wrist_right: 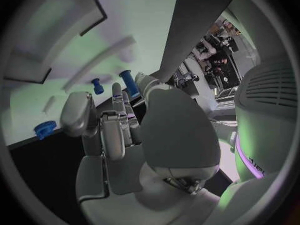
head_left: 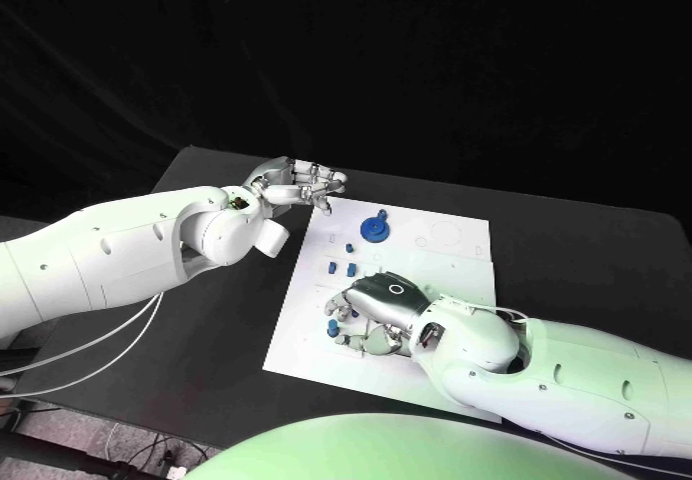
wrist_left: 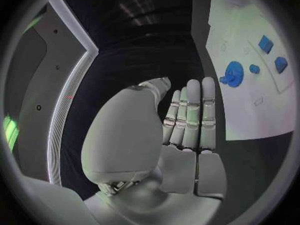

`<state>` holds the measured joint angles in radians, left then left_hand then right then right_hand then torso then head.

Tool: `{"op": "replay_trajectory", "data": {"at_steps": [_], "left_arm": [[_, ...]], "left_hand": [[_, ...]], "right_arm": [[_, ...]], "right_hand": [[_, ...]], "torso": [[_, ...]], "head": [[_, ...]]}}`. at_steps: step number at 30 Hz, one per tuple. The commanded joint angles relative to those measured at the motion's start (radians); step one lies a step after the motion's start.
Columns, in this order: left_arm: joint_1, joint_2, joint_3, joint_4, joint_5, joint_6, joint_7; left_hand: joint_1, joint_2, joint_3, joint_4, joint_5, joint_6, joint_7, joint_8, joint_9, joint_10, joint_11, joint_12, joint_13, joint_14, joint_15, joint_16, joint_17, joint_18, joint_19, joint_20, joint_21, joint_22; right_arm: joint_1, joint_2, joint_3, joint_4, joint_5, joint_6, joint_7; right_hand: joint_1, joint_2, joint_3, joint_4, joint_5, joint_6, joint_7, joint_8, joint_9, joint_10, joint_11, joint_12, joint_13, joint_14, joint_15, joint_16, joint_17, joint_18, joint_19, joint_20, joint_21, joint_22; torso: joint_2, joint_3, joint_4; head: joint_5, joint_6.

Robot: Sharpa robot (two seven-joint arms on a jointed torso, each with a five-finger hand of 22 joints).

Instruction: Assemble the parts on the task board

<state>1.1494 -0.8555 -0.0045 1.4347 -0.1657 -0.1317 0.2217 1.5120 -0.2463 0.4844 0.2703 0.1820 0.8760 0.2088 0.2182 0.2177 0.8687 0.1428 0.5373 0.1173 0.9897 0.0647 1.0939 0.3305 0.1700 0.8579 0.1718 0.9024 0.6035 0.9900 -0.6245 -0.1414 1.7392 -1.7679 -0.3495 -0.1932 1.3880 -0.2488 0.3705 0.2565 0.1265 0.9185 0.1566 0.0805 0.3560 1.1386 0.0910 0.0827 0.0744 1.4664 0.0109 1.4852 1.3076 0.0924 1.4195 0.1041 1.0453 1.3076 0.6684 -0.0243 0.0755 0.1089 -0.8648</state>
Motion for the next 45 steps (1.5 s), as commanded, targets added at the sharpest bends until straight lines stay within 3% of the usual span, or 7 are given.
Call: {"op": "replay_trajectory", "data": {"at_steps": [1, 13, 19, 24, 27, 36, 45], "left_arm": [[0.0, 0.0, 0.0, 0.002, 0.002, 0.018, 0.003], [0.0, -0.004, -0.004, 0.001, 0.002, 0.018, 0.003], [0.0, -0.007, -0.009, 0.004, 0.004, 0.013, 0.007], [-0.001, -0.01, -0.011, 0.012, 0.006, 0.01, 0.015], [-0.001, -0.011, -0.012, 0.016, 0.007, 0.008, 0.018], [-0.002, -0.013, -0.014, 0.026, 0.009, 0.006, 0.02], [-0.002, -0.014, -0.014, 0.028, 0.009, 0.005, 0.019]], "left_hand": [[-0.007, 0.007, 0.0, -0.005, -0.002, -0.007, 0.0, -0.004, 0.001, -0.005, 0.001, 0.007, -0.002, 0.001, 0.006, -0.005, -0.001, 0.014, 0.007, -0.003, -0.006, -0.001], [-0.008, 0.006, -0.001, -0.005, -0.002, -0.007, 0.0, -0.005, 0.001, -0.006, 0.002, 0.007, -0.002, 0.0, 0.006, -0.006, -0.001, 0.014, 0.007, -0.003, -0.007, -0.001], [-0.008, 0.006, -0.001, -0.004, -0.002, -0.007, 0.0, -0.005, 0.001, -0.006, 0.002, 0.007, -0.002, 0.0, 0.007, -0.006, -0.001, 0.014, 0.007, -0.003, -0.007, -0.001], [-0.011, 0.006, -0.003, -0.003, -0.003, -0.007, 0.0, -0.005, 0.001, -0.006, 0.002, 0.008, -0.002, 0.0, 0.007, -0.006, -0.001, 0.014, 0.007, -0.003, -0.008, -0.002], [-0.011, 0.006, -0.003, -0.003, -0.003, -0.007, 0.0, -0.005, 0.001, -0.006, 0.002, 0.008, -0.002, 0.0, 0.007, -0.006, -0.001, 0.014, 0.007, -0.003, -0.008, -0.002], [-0.012, 0.006, -0.003, -0.002, -0.003, -0.007, 0.0, -0.005, 0.001, -0.006, 0.002, 0.008, -0.002, 0.0, 0.007, -0.006, -0.001, 0.014, 0.007, -0.003, -0.008, -0.002], [-0.012, 0.006, -0.003, -0.002, -0.003, -0.007, 0.0, -0.005, 0.001, -0.006, 0.002, 0.008, -0.002, 0.0, 0.007, -0.006, -0.001, 0.014, 0.007, -0.003, -0.008, -0.002]], "right_arm": [[0.0, -0.021, 0.002, 0.02, -0.001, -0.084, 0.023], [0.068, -0.189, 0.019, 0.111, 0.296, -0.14, 0.081], [0.127, -0.336, 0.021, 0.124, 0.553, -0.039, 0.039], [0.139, -0.438, 0.013, 0.139, 0.634, 0.005, -0.031], [0.137, -0.485, 0.007, 0.158, 0.628, 0.013, -0.077], [0.098, -0.564, -0.01, 0.225, 0.484, 0.021, -0.214], [0.058, -0.547, -0.014, 0.247, 0.408, -0.016, -0.267]], "right_hand": [[-0.008, 0.001, -0.012, 0.0, -0.005, -0.013, 0.0, -0.008, -0.002, -0.015, 0.001, 0.005, 0.001, 0.053, 0.0, 0.002, 0.018, 0.002, -0.005, 0.005, -0.014, 0.09], [0.013, 0.032, -0.019, -0.011, 0.011, 0.064, 0.015, 0.036, 0.017, 0.055, 0.004, 0.074, 0.023, 0.054, 0.004, 0.002, 0.019, 0.0, 0.002, 0.008, -0.005, 0.095], [-0.029, 0.033, -0.056, 0.013, 0.016, 0.112, -0.032, 0.082, 0.042, 0.233, -0.052, 0.225, 0.134, 0.069, -0.041, 0.027, 0.079, -0.014, 0.035, -0.027, 0.091, 0.131], [-0.083, 0.077, -0.143, 0.023, 0.031, 0.093, -0.059, 0.171, 0.156, 0.228, -0.077, 0.92, 0.882, 0.082, -0.064, 0.049, 0.136, -0.031, 0.063, -0.048, 0.181, 0.172], [-0.115, 0.078, -0.187, 0.03, 0.046, 0.076, -0.061, 0.206, 0.212, 0.25, -0.076, 1.1, 1.082, 0.084, -0.061, 0.055, 0.153, -0.033, 0.066, -0.049, 0.192, 0.18], [-0.182, 0.086, -0.277, 0.036, 0.085, 0.051, -0.064, 0.244, 0.273, 0.244, -0.076, 1.14, 1.14, 0.086, -0.062, 0.058, 0.163, -0.036, 0.071, -0.05, 0.21, 0.188], [-0.195, 0.102, -0.337, 0.036, 0.074, 0.045, -0.068, 0.259, 0.298, 0.277, -0.079, 1.206, 1.213, 0.089, -0.064, 0.063, 0.178, -0.039, 0.076, -0.051, 0.227, 0.193]], "torso": [[-0.001, -0.0002, -0.0019], [-0.004, 0.0005, -0.0037], [-0.011, -0.0025, -0.0134], [-0.013, -0.0019, -0.0242], [-0.014, -0.0017, -0.029], [-0.017, -0.0047, -0.0452], [-0.018, -0.0052, -0.0448]], "head": [[-0.002, 0.002], [-0.042, 0.027], [-0.118, 0.046], [-0.177, 0.052], [-0.203, 0.05], [-0.225, 0.036], [-0.217, 0.028]]}}
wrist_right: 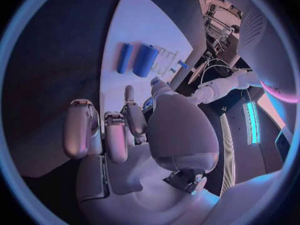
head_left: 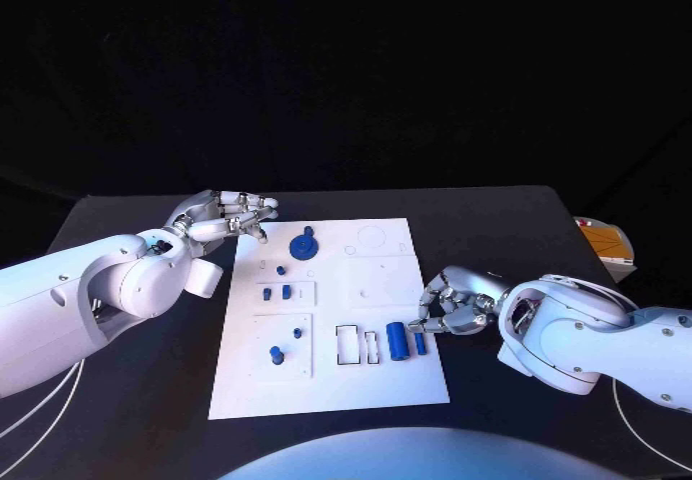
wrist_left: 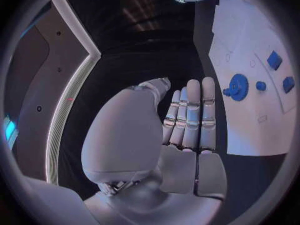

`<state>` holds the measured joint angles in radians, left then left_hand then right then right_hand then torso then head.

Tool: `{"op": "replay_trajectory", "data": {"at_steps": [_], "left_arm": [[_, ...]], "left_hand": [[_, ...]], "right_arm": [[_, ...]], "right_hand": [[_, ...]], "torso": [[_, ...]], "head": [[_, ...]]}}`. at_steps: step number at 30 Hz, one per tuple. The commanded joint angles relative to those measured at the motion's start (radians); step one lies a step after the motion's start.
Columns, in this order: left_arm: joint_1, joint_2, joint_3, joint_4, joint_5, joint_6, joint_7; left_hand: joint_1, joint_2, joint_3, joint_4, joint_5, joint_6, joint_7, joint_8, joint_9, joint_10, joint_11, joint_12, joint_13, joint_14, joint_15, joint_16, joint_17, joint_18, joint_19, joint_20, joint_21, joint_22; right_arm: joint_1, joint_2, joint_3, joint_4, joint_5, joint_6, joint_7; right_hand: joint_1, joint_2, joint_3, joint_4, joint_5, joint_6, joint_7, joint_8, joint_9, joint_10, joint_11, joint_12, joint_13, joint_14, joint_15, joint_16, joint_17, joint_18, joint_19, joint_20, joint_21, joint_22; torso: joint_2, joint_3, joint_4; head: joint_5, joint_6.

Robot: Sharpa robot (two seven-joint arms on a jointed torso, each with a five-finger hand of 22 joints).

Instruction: Assemble the parts on the task board

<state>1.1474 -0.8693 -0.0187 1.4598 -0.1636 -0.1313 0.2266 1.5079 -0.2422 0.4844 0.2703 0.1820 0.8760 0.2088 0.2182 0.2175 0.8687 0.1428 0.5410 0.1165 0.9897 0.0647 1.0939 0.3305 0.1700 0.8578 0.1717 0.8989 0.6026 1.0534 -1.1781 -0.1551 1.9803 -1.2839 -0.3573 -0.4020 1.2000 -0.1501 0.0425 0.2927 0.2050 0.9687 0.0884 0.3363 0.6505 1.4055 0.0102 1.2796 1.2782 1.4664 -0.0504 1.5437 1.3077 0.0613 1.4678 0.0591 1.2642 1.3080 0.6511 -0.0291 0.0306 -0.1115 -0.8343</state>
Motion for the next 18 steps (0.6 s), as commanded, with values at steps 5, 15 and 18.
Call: {"op": "replay_trajectory", "data": {"at_steps": [5, 15, 18], "left_arm": [[0.0, -0.001, 0.0, 0.003, 0.007, 0.005, 0.012], [0.0, -0.003, 0.0, 0.003, 0.007, 0.005, 0.008], [0.0, -0.004, 0.0, 0.003, 0.007, 0.005, 0.008]], "left_hand": [[-0.009, 0.002, -0.003, -0.001, -0.002, -0.006, -0.001, -0.005, 0.002, -0.005, 0.001, 0.005, -0.001, 0.0, 0.007, -0.006, 0.0, 0.014, 0.007, -0.003, -0.006, -0.002], [-0.009, 0.002, -0.003, -0.001, -0.002, -0.006, -0.001, -0.005, 0.002, -0.005, 0.001, 0.005, -0.001, 0.0, 0.007, -0.006, 0.0, 0.014, 0.007, -0.003, -0.006, -0.002], [-0.009, 0.002, -0.003, -0.001, -0.002, -0.006, -0.001, -0.005, 0.002, -0.005, 0.001, 0.005, -0.001, 0.0, 0.007, -0.006, 0.0, 0.014, 0.007, -0.003, -0.006, -0.002]], "right_arm": [[-0.012, 0.022, -0.001, 0.011, -0.094, -0.027, -0.066], [-0.018, 0.045, -0.001, 0.007, -0.102, -0.002, -0.077], [-0.025, 0.057, -0.002, 0.0, -0.103, 0.012, -0.084]], "right_hand": [[-0.005, 0.01, -0.024, 0.0, -0.005, -0.005, -0.001, 0.007, 0.009, 0.019, 0.001, 0.026, 0.027, 0.089, -0.004, 0.005, 0.18, -0.009, 0.029, -0.007, 0.012, 0.193], [-0.014, 0.03, -0.068, 0.002, -0.002, -0.001, -0.004, 0.019, 0.024, 0.027, -0.002, 0.044, 0.05, 0.09, -0.006, 0.007, 0.186, -0.01, 0.031, -0.008, 0.018, 0.195], [-0.021, 0.036, -0.081, 0.002, -0.004, -0.001, -0.005, 0.021, 0.028, 0.027, -0.002, 0.045, 0.053, 0.09, -0.006, 0.007, 0.186, -0.01, 0.031, -0.009, 0.018, 0.195]], "torso": [[-0.001, -0.002, -0.0005], [-0.002, -0.0025, -0.0006], [-0.001, -0.0029, -0.001]], "head": [[0.008, -0.005], [0.012, -0.01], [0.013, -0.011]]}}
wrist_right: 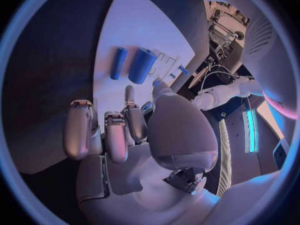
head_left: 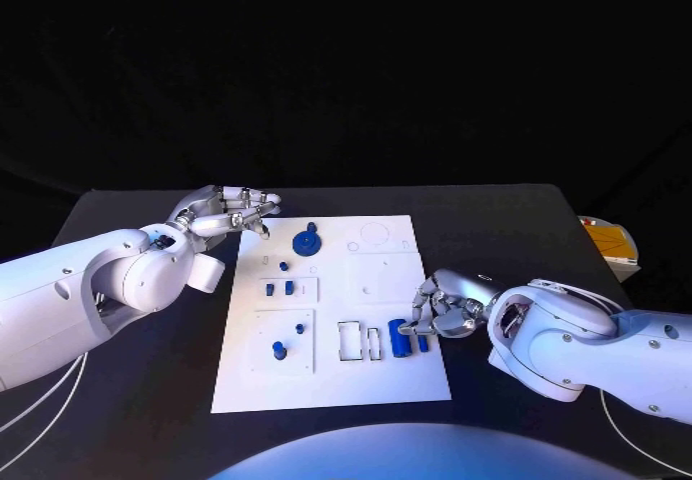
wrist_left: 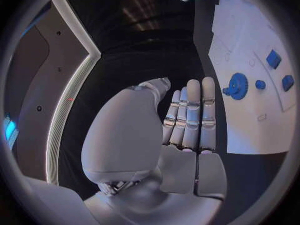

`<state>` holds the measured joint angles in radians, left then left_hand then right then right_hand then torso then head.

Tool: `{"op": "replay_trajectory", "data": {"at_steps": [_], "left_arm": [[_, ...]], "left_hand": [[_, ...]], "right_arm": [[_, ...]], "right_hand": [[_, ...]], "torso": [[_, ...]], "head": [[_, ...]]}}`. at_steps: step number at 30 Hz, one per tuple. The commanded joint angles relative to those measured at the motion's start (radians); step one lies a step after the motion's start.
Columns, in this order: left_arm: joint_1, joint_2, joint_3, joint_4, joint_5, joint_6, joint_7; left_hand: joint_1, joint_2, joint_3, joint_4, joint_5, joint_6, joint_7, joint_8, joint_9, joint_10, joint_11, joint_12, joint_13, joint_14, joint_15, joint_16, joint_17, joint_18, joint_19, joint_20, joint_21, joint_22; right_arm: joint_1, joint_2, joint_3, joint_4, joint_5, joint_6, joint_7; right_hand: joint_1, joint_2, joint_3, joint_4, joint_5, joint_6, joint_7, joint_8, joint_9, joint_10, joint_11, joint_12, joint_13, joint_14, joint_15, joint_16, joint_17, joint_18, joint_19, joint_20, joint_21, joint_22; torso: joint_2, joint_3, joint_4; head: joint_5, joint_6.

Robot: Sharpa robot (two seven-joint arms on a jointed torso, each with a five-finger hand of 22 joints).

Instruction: Assemble the parts on the task board

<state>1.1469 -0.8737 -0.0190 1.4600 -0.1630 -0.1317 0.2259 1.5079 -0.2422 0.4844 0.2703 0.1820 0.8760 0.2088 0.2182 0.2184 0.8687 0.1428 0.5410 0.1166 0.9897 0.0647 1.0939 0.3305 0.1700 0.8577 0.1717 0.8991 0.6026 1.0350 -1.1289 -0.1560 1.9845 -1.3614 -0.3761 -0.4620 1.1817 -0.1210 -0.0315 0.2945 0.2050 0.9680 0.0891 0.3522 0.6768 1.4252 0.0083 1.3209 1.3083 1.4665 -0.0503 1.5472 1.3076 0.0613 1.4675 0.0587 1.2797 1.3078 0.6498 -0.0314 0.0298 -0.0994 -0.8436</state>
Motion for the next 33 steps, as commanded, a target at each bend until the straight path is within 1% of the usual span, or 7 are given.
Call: {"op": "replay_trajectory", "data": {"at_steps": [1, 8, 13, 18, 23, 30, 33], "left_arm": [[0.0, 0.001, 0.001, 0.003, 0.006, 0.006, 0.008], [0.0, 0.001, 0.001, 0.004, 0.006, 0.008, 0.007], [0.0, 0.0, 0.0, 0.005, 0.006, 0.009, 0.004], [0.0, -0.002, 0.0, 0.006, 0.006, 0.011, 0.001], [0.0, -0.003, 0.0, 0.008, 0.006, 0.013, 0.0], [0.0, -0.005, 0.0, 0.009, 0.006, 0.016, -0.003], [0.0, -0.006, 0.0, 0.009, 0.006, 0.016, -0.004]], "left_hand": [[-0.009, 0.002, -0.003, -0.001, -0.002, -0.006, -0.001, -0.005, 0.001, -0.005, 0.001, 0.005, -0.001, 0.0, 0.007, -0.006, 0.0, 0.014, 0.007, -0.003, -0.006, -0.002], [-0.009, 0.002, -0.003, -0.001, -0.002, -0.006, -0.001, -0.005, 0.001, -0.005, 0.001, 0.005, -0.001, 0.0, 0.007, -0.006, 0.0, 0.014, 0.007, -0.003, -0.006, -0.002], [-0.009, 0.002, -0.003, -0.001, -0.002, -0.006, -0.001, -0.005, 0.001, -0.005, 0.001, 0.005, -0.001, 0.0, 0.007, -0.006, 0.0, 0.014, 0.007, -0.003, -0.006, -0.002], [-0.01, 0.003, -0.004, -0.001, -0.002, -0.006, -0.001, -0.004, 0.001, -0.005, 0.001, 0.006, -0.001, 0.001, 0.007, -0.006, 0.0, 0.014, 0.008, -0.003, -0.007, -0.002], [-0.01, 0.003, -0.004, -0.001, -0.002, -0.006, -0.001, -0.004, 0.001, -0.005, 0.001, 0.006, -0.001, 0.001, 0.007, -0.006, 0.0, 0.014, 0.008, -0.003, -0.007, -0.002], [-0.01, 0.003, -0.004, -0.001, -0.002, -0.006, -0.001, -0.004, 0.001, -0.005, 0.001, 0.006, -0.001, 0.001, 0.007, -0.006, 0.0, 0.014, 0.008, -0.003, -0.007, -0.002], [-0.01, 0.003, -0.004, -0.001, -0.002, -0.006, -0.001, -0.004, 0.001, -0.005, 0.001, 0.006, -0.001, 0.001, 0.007, -0.006, 0.0, 0.014, 0.008, -0.003, -0.007, -0.002]], "right_arm": [[-0.008, 0.011, -0.001, -0.006, -0.026, 0.032, -0.026], [-0.021, 0.043, -0.001, -0.024, -0.04, 0.042, -0.039], [-0.031, 0.06, -0.001, -0.038, -0.057, 0.056, -0.047], [-0.037, 0.07, -0.001, -0.047, -0.08, 0.065, -0.053], [-0.042, 0.083, -0.001, -0.059, -0.103, 0.07, -0.057], [-0.051, 0.104, -0.001, -0.073, -0.13, 0.07, -0.06], [-0.053, 0.107, -0.001, -0.073, -0.13, 0.041, -0.06]], "right_hand": [[-0.004, 0.009, -0.01, 0.0, -0.004, -0.001, -0.006, 0.006, 0.003, 0.007, 0.0, 0.003, 0.023, 0.09, -0.006, 0.003, 0.186, -0.01, 0.031, -0.008, 0.002, 0.195], [-0.014, 0.017, -0.029, 0.0, -0.006, -0.001, -0.006, 0.01, 0.008, 0.006, -0.001, 0.004, 0.025, 0.09, -0.007, 0.003, 0.186, -0.01, 0.031, -0.009, 0.002, 0.195], [-0.019, 0.021, -0.037, 0.0, -0.007, -0.001, -0.007, 0.012, 0.011, 0.006, -0.001, 0.003, 0.026, 0.09, -0.007, 0.004, 0.186, -0.01, 0.031, -0.009, 0.003, 0.195], [-0.022, 0.023, -0.041, 0.001, -0.009, 0.0, -0.007, 0.013, 0.013, 0.006, -0.001, 0.003, 0.026, 0.09, -0.007, 0.003, 0.184, -0.01, 0.031, -0.009, 0.002, 0.195], [-0.019, 0.031, -0.045, -0.001, -0.01, 0.001, -0.008, 0.016, 0.016, 0.006, -0.002, 0.004, 0.029, 0.089, -0.008, 0.003, 0.183, -0.01, 0.031, -0.009, 0.002, 0.195], [0.047, 0.058, -0.05, -0.005, 0.01, 0.001, -0.012, 0.025, 0.028, 0.012, -0.006, 0.011, 0.041, 0.09, -0.011, 0.003, 0.186, -0.01, 0.031, -0.012, 0.006, 0.196], [0.09, 0.076, -0.042, -0.005, 0.041, 0.002, -0.013, 0.025, 0.03, 0.016, -0.008, 0.018, 0.049, 0.09, -0.012, 0.004, 0.188, -0.011, 0.032, -0.013, 0.008, 0.196]], "torso": [[0.0, -0.0008, -0.0003], [0.0, -0.0005, 0.0009], [0.0, -0.0015, 0.0019], [0.0, -0.0016, -0.0006], [0.0, -0.0019, -0.0005], [-0.001, -0.0015, 0.0], [-0.001, -0.0023, -0.0011]], "head": [[0.001, -0.001], [0.002, -0.002], [0.007, -0.004], [0.009, -0.005], [0.011, -0.007], [0.012, -0.01], [0.012, -0.01]]}}
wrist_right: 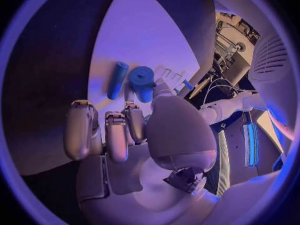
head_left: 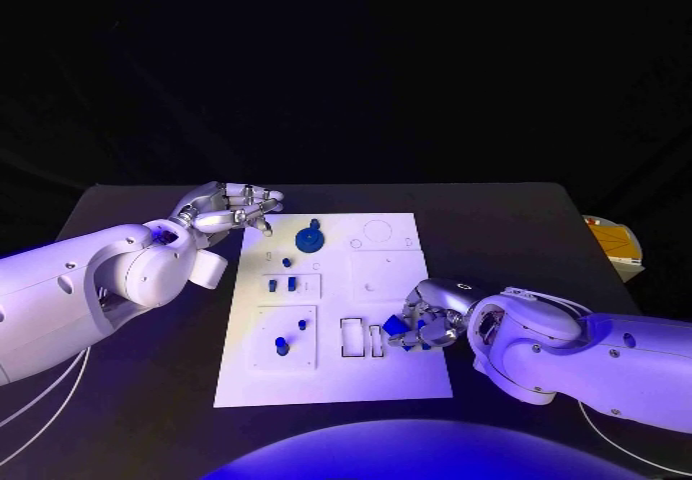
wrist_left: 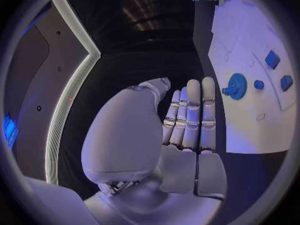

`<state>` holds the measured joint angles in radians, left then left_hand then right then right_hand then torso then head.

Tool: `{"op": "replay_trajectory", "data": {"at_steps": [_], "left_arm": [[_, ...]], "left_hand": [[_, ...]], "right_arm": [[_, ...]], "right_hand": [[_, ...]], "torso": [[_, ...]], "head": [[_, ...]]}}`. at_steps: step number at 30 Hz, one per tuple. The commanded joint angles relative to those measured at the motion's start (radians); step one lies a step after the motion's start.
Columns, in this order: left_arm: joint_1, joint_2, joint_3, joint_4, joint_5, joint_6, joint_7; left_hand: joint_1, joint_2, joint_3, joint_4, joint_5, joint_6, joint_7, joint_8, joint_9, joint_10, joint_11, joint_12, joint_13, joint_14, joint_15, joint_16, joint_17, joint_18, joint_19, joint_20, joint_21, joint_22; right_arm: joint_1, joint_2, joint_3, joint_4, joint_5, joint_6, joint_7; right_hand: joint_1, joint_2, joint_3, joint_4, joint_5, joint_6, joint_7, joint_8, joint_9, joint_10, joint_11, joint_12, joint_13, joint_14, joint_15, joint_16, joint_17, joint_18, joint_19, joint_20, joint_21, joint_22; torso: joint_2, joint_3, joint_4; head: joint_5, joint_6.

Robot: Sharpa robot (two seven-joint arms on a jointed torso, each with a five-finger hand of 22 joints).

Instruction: Assemble the parts on the task board

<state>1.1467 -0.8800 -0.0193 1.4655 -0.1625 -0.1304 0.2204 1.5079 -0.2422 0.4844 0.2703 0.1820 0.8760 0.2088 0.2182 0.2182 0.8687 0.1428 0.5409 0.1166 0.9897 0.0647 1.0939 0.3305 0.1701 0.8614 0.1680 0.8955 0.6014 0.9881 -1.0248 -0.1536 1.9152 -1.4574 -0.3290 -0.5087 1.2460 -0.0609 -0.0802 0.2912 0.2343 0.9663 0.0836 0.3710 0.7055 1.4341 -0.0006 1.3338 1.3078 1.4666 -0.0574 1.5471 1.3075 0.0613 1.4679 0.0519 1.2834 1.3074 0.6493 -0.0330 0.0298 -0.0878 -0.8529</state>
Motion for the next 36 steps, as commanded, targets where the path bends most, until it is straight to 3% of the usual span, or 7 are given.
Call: {"op": "replay_trajectory", "data": {"at_steps": [1, 6, 17, 24, 28, 34, 36], "left_arm": [[0.0, 0.0, 0.001, 0.004, 0.006, 0.015, 0.001], [0.0, -0.001, 0.001, 0.003, 0.006, 0.015, 0.0], [0.0, 0.001, 0.0, 0.001, 0.006, 0.016, -0.001], [0.0, 0.003, 0.0, 0.002, 0.006, 0.015, 0.0], [0.0, 0.004, 0.0, 0.003, 0.006, 0.014, 0.001], [0.0, 0.008, 0.0, 0.003, 0.006, 0.015, 0.001], [0.0, 0.008, 0.0, 0.003, 0.006, 0.016, 0.001]], "left_hand": [[-0.01, 0.003, -0.004, -0.001, -0.002, -0.006, -0.001, -0.004, 0.001, -0.005, 0.001, 0.006, -0.001, 0.001, 0.007, -0.006, 0.0, 0.014, 0.004, 0.001, -0.003, -0.001], [-0.01, 0.003, -0.004, -0.001, -0.002, -0.006, -0.001, -0.004, 0.001, -0.005, 0.001, 0.006, -0.001, 0.001, 0.007, -0.006, 0.0, 0.014, 0.004, 0.001, -0.003, -0.001], [-0.011, 0.003, -0.004, 0.0, -0.002, -0.006, -0.001, -0.005, 0.002, -0.006, 0.001, 0.006, -0.001, 0.0, 0.007, -0.007, 0.0, 0.014, 0.004, 0.001, -0.004, -0.002], [-0.011, 0.003, -0.004, 0.0, -0.002, -0.006, -0.001, -0.005, 0.002, -0.006, 0.001, 0.006, -0.001, 0.0, 0.007, -0.007, 0.0, 0.014, 0.004, 0.001, -0.004, -0.002], [-0.011, 0.003, -0.005, 0.001, -0.002, -0.006, -0.001, -0.005, 0.002, -0.006, 0.001, 0.006, -0.001, 0.0, 0.007, -0.007, 0.0, 0.014, 0.005, 0.001, -0.005, -0.002], [-0.011, 0.003, -0.005, 0.001, -0.002, -0.006, -0.001, -0.005, 0.002, -0.006, 0.001, 0.006, -0.001, 0.0, 0.007, -0.007, 0.0, 0.014, 0.005, 0.001, -0.005, -0.002], [-0.011, 0.003, -0.005, 0.001, -0.002, -0.006, -0.001, -0.005, 0.002, -0.006, 0.001, 0.006, -0.001, 0.0, 0.007, -0.007, 0.0, 0.014, 0.005, 0.001, -0.005, -0.002]], "right_arm": [[-0.006, 0.003, -0.003, -0.002, -0.027, -0.028, -0.013], [-0.008, 0.001, -0.003, 0.003, 0.02, -0.106, -0.004], [0.011, -0.016, -0.002, 0.045, 0.15, -0.216, 0.069], [0.02, 0.0, -0.002, 0.049, 0.208, -0.209, 0.098], [0.02, 0.026, -0.002, 0.041, 0.232, -0.169, 0.102], [0.013, 0.067, -0.002, 0.022, 0.256, -0.097, 0.091], [0.01, 0.078, -0.002, 0.017, 0.259, -0.082, 0.084]], "right_hand": [[0.044, 0.032, 0.015, -0.001, 0.029, 0.007, -0.011, 0.007, 0.002, 0.013, -0.001, 0.013, 0.058, 0.09, -0.007, 0.004, 0.189, -0.011, 0.032, -0.008, 0.006, 0.197], [0.094, 0.05, 0.043, -0.002, 0.123, 0.018, -0.02, 0.005, 0.0, 0.025, -0.009, 0.031, 0.078, 0.092, -0.014, 0.007, 0.198, -0.013, 0.035, -0.013, 0.017, 0.2], [0.115, 0.056, 0.078, 0.0, 0.139, 0.036, -0.029, 0.011, 0.004, 0.026, -0.017, 0.026, 0.076, 0.092, -0.02, 0.007, 0.201, -0.013, 0.036, -0.019, 0.02, 0.2], [0.094, 0.047, 0.076, 0.003, 0.134, 0.039, -0.028, 0.013, 0.007, 0.027, -0.017, 0.026, 0.078, 0.093, -0.02, 0.008, 0.203, -0.014, 0.036, -0.02, 0.023, 0.201], [0.067, 0.043, 0.073, 0.003, 0.131, 0.041, -0.027, 0.012, 0.01, 0.029, -0.016, 0.029, 0.081, 0.093, -0.02, 0.008, 0.205, -0.014, 0.037, -0.02, 0.025, 0.201], [0.028, 0.044, 0.067, 0.003, 0.124, 0.044, -0.027, 0.013, 0.015, 0.029, -0.016, 0.026, 0.08, 0.093, -0.019, 0.009, 0.206, -0.014, 0.036, -0.02, 0.023, 0.201], [-0.022, 0.043, 0.051, 0.003, 0.154, 0.049, -0.028, 0.016, 0.021, 0.029, -0.016, 0.022, 0.079, 0.093, -0.019, 0.008, 0.205, -0.014, 0.036, -0.019, 0.022, 0.2]], "torso": [[-0.001, -0.001, -0.0013], [-0.001, -0.0008, -0.0018], [-0.003, -0.0018, -0.0012], [-0.001, -0.0013, 0.0002], [-0.001, -0.0035, -0.0009], [-0.001, -0.0016, 0.0], [-0.001, -0.002, 0.0007]], "head": [[0.001, -0.001], [0.002, 0.0], [-0.001, 0.001], [0.004, 0.002], [0.008, 0.001], [0.013, -0.002], [0.014, -0.002]]}}
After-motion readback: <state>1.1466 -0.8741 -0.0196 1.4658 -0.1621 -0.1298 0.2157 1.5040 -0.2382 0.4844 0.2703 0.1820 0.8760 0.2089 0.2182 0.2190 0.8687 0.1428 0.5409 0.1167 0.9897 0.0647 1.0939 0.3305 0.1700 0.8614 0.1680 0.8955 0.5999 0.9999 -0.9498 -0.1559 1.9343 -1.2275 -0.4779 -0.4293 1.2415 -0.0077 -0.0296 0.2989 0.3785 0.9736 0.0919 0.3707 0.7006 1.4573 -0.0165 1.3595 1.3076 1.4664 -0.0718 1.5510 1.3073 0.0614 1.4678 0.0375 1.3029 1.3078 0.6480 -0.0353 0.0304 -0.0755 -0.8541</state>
